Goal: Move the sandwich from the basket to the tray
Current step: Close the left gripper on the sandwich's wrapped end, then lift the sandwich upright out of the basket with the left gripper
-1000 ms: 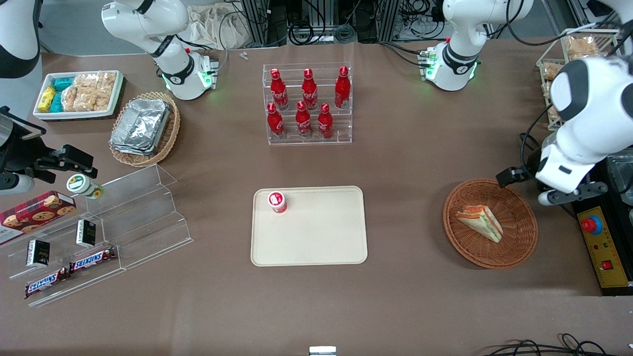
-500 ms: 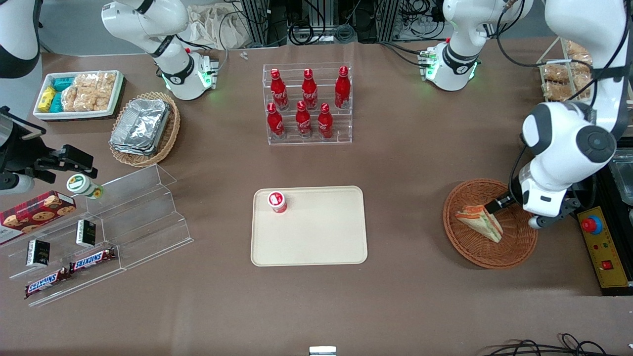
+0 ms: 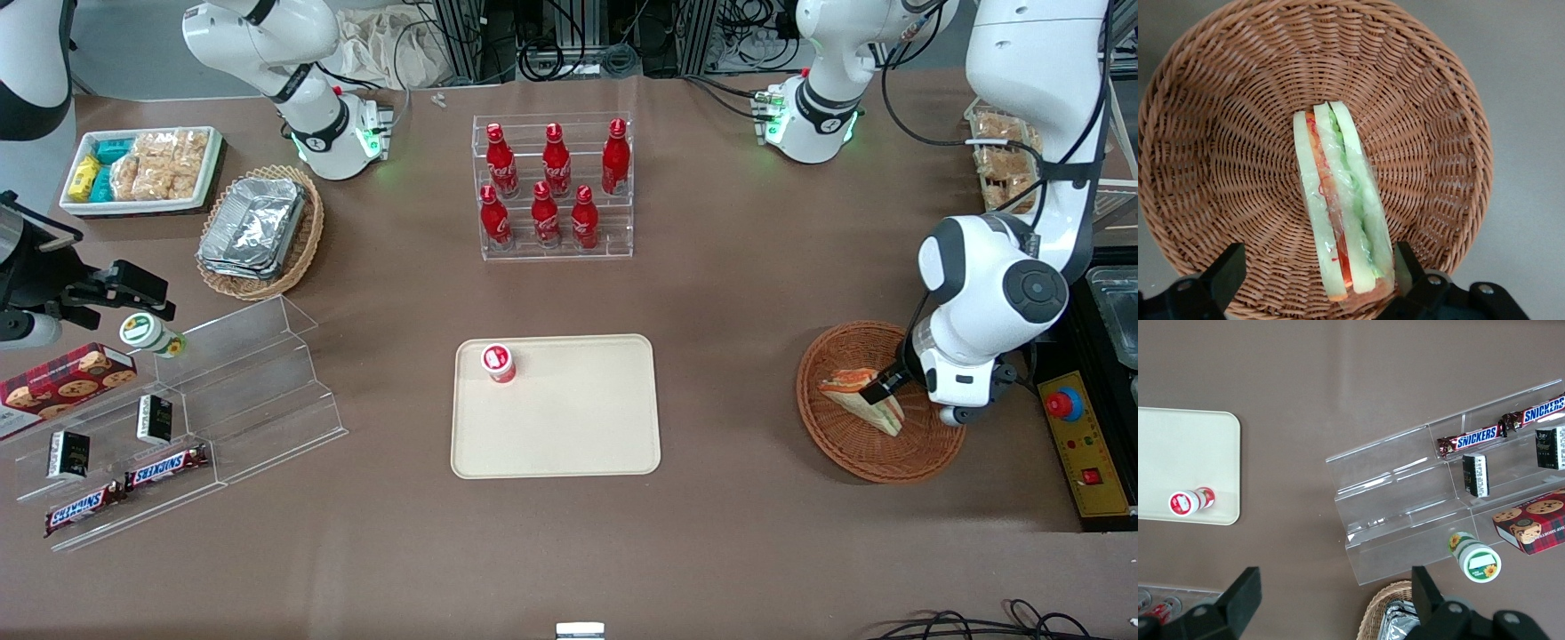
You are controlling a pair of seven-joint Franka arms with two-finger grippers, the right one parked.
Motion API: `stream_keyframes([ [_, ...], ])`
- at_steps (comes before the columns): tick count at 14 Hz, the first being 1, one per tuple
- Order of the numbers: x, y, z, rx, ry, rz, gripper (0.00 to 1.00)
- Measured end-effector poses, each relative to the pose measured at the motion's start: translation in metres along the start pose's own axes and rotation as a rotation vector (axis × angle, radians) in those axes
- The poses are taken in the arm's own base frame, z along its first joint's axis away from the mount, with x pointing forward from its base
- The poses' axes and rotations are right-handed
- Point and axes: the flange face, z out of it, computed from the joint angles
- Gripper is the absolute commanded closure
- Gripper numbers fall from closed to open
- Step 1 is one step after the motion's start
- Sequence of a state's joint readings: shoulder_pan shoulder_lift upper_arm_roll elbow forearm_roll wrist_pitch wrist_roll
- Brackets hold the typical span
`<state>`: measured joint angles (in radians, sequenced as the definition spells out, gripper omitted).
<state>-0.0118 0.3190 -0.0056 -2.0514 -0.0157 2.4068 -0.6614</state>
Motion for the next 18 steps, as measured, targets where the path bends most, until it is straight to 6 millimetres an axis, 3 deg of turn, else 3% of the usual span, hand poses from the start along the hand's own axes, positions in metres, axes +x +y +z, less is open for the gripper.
stream_keyframes([
  [5,0.002,0.001,0.026,-0.006,0.007,-0.016,0.01],
  [7,0.002,0.001,0.035,-0.002,0.001,-0.017,0.11],
  [8,0.002,0.000,0.037,-0.001,0.000,-0.017,0.24],
  [11,0.003,0.001,0.036,-0.004,0.004,-0.018,0.83],
  [12,0.004,0.002,0.034,-0.007,0.007,-0.019,0.98],
  [16,0.009,0.006,0.025,-0.018,0.021,-0.025,1.00],
  [18,0.011,0.009,0.009,-0.012,0.011,-0.040,1.00],
])
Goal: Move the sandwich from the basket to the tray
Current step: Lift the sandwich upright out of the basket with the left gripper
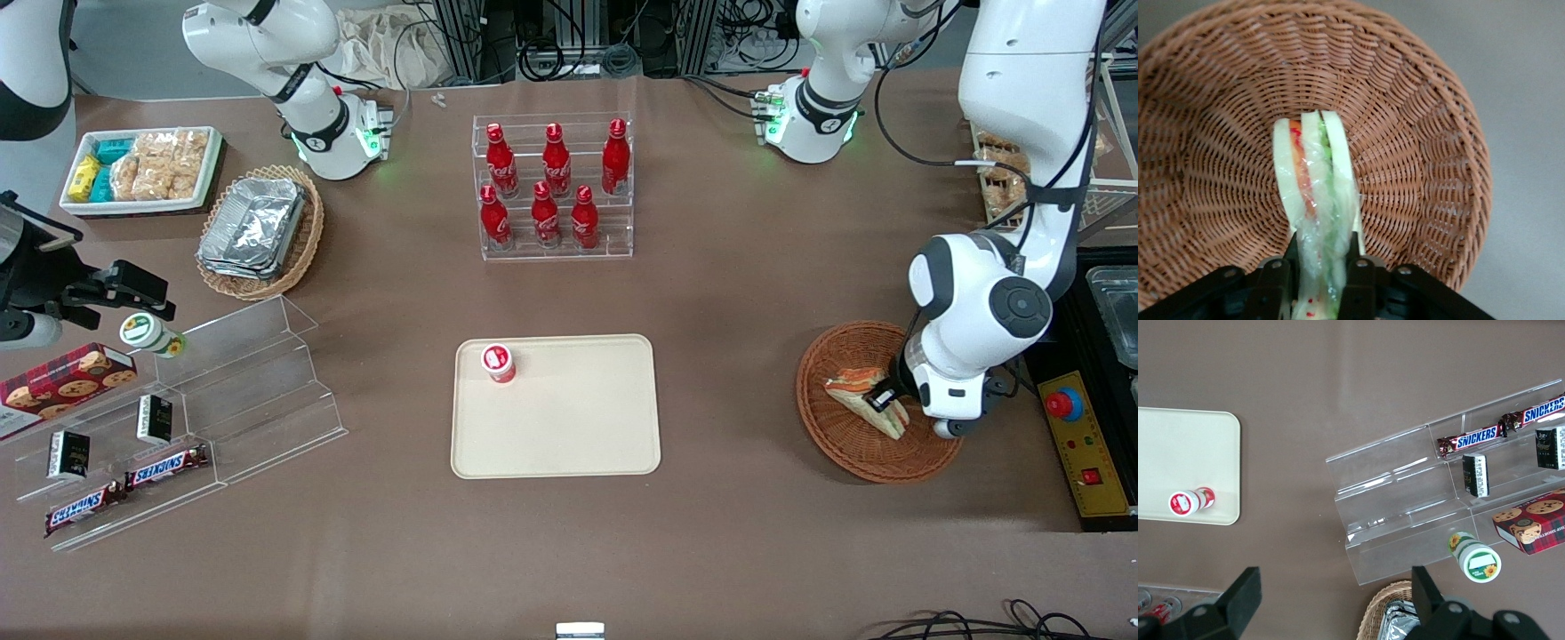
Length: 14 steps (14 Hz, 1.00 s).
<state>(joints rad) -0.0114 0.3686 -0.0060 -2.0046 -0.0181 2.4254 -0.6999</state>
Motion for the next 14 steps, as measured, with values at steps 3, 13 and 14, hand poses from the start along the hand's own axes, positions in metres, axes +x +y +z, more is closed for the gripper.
stream_keyframes([
  [3,0.004,0.009,-0.064,0.059,-0.073,-0.009,1.00],
  [13,-0.053,0.073,-0.258,0.098,-0.187,0.348,1.00],
  [14,-0.070,0.087,-0.255,0.095,-0.197,0.402,1.00],
])
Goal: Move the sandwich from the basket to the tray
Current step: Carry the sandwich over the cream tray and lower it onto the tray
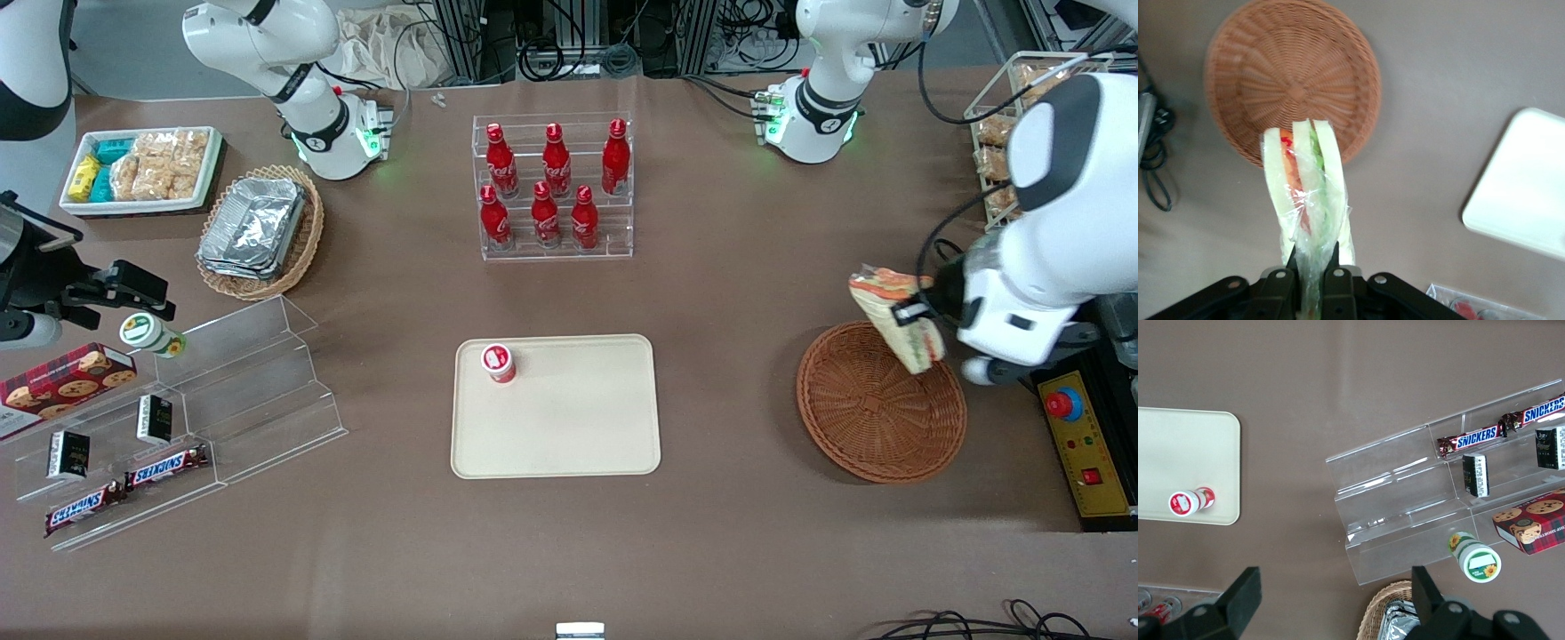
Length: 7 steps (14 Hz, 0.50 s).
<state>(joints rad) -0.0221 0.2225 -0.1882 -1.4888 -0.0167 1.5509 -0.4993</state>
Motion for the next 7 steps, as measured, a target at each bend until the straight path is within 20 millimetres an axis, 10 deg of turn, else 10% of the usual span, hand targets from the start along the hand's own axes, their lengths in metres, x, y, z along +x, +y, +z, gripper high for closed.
stream_keyframes([
  [7,-0.060,0.161,0.060,0.046,0.080,0.281,1.00],
])
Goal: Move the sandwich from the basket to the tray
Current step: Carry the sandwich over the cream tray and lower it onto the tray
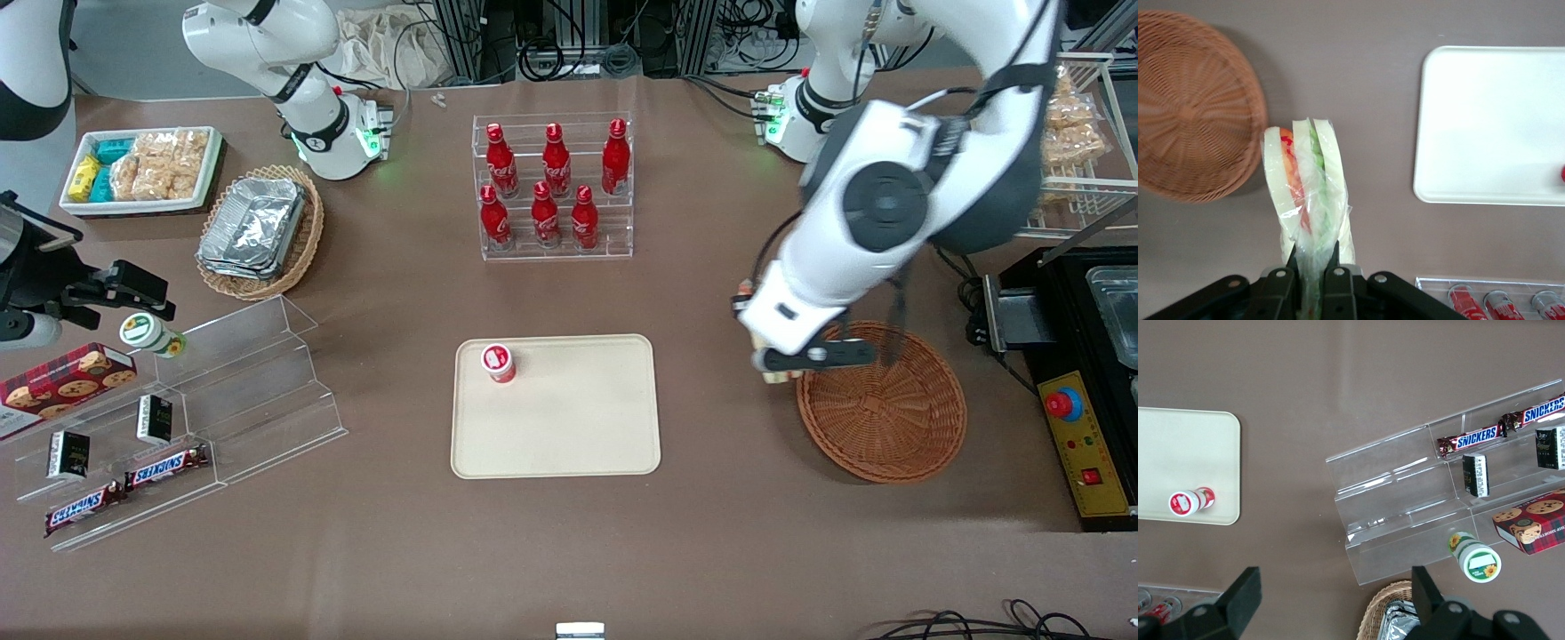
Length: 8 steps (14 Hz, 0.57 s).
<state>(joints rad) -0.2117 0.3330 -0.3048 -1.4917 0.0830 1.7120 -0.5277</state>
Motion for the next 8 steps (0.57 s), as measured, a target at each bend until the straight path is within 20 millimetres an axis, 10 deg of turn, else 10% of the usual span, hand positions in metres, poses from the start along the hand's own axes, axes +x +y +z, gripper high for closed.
stream_keyframes([
  [8,0.023,0.092,0.116,-0.102,0.055,0.069,1.00],
])
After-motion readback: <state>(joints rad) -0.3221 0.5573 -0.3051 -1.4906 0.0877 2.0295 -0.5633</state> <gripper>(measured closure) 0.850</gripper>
